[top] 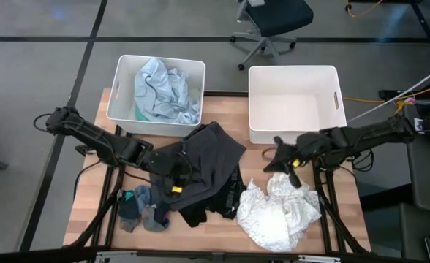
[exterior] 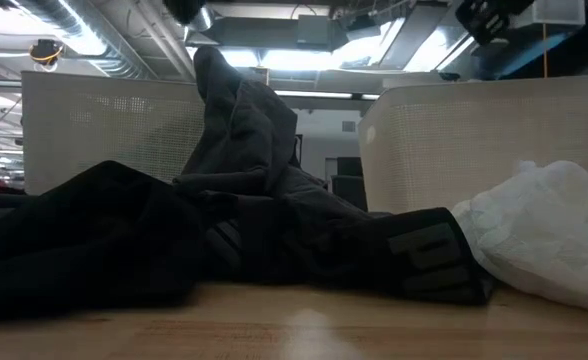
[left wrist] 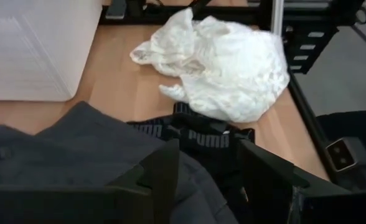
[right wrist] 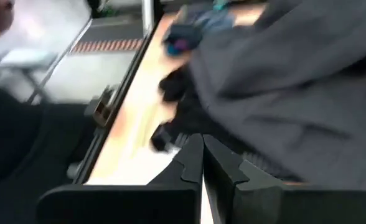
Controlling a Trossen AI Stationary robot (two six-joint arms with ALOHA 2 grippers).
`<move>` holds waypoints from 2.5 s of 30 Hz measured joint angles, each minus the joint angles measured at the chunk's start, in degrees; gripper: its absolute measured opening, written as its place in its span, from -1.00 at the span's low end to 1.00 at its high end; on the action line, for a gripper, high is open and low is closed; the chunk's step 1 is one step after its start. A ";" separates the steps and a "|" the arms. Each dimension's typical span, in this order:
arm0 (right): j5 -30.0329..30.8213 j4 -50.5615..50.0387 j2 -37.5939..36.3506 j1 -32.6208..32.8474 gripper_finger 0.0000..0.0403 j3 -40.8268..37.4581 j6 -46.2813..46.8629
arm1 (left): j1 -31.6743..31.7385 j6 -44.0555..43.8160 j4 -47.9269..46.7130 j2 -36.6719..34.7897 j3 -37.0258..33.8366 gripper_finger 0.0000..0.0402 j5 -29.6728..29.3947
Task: Sort clothes
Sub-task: Put the white shirt into the right white laundry bin
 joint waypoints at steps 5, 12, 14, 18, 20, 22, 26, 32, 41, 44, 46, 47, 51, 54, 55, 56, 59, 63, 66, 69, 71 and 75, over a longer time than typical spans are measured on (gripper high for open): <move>3.33 -5.00 7.94 7.09 -0.93 2.74 3.97 | 0.17 -0.01 6.35 0.01 -4.28 -0.23 0.03; 4.56 -11.21 14.97 13.71 -0.93 3.15 14.53 | 1.05 0.61 9.89 -0.06 -5.16 -0.23 -0.02; 4.54 -12.71 16.07 14.12 -0.93 3.15 16.71 | 1.04 0.74 9.89 -0.06 -5.18 -0.23 0.01; 4.66 -13.80 18.36 14.31 -0.93 2.89 19.71 | 0.99 1.73 10.14 -0.06 -5.18 -0.23 0.01; 4.98 -13.50 19.31 13.52 -0.93 2.89 19.17 | 1.02 1.95 10.22 -0.06 -5.18 -0.23 0.01; 4.32 -13.66 19.84 12.16 -0.90 2.89 19.23 | 1.02 1.96 10.32 -0.06 -5.18 -0.23 -0.01; 3.43 -14.98 19.85 11.73 -0.68 3.05 19.69 | 1.02 1.92 10.32 -0.06 -5.18 -0.23 0.01; 5.82 -14.96 19.71 16.74 -0.03 3.74 22.64 | 1.02 1.79 10.26 -0.06 -5.18 -0.23 0.01; 13.90 -16.32 21.76 25.14 0.72 3.72 32.79 | 1.04 0.69 10.23 -0.06 -5.18 -0.23 0.01; 18.87 -16.45 24.67 27.08 0.79 3.70 33.01 | 1.04 0.39 10.17 -0.06 -5.18 -0.23 0.01; 20.47 -16.75 26.85 27.84 0.80 3.70 33.01 | 1.04 0.33 10.13 -0.06 -5.18 -0.23 0.01; 20.58 -16.99 27.97 27.99 0.79 3.70 33.02 | 1.04 0.32 10.12 -0.06 -5.18 -0.23 0.01; 19.34 -19.66 31.94 27.79 0.76 3.70 35.86 | 1.04 0.04 10.12 -0.06 -5.18 -0.23 0.01; 19.00 -24.94 34.45 27.79 0.73 3.70 39.15 | 1.04 -0.05 10.12 -0.06 -5.18 -0.23 0.01; 18.73 -26.54 35.27 27.79 0.73 3.70 40.33 | 1.04 -0.09 10.12 -0.06 -5.18 -0.23 0.01; 18.41 -27.67 36.01 27.79 0.72 3.70 40.83 | 1.04 -0.12 10.12 -0.06 -5.18 -0.23 0.01; 18.06 -27.99 37.83 27.76 0.72 3.42 41.71 | 1.04 -0.12 10.14 -0.06 -5.18 -0.23 0.01; 18.03 -23.76 39.14 27.32 0.72 0.51 41.77 | 1.04 -0.14 10.17 -0.06 -5.18 -0.23 0.01; 16.97 -19.74 39.44 26.48 0.72 -2.15 41.78 | 1.04 -0.76 10.17 -0.06 -5.18 -0.23 0.01; 16.71 -16.70 39.36 25.43 0.68 -3.97 41.68 | 1.04 -1.09 10.17 -0.06 -5.18 -0.23 0.01; 16.41 -16.00 39.35 24.88 0.60 -4.36 41.62 | 1.00 -1.19 10.17 -0.06 -5.18 -0.23 0.01; 15.83 -14.88 39.35 24.72 0.34 -4.70 41.49 | 0.89 -1.26 10.10 -0.06 -5.18 -0.23 0.01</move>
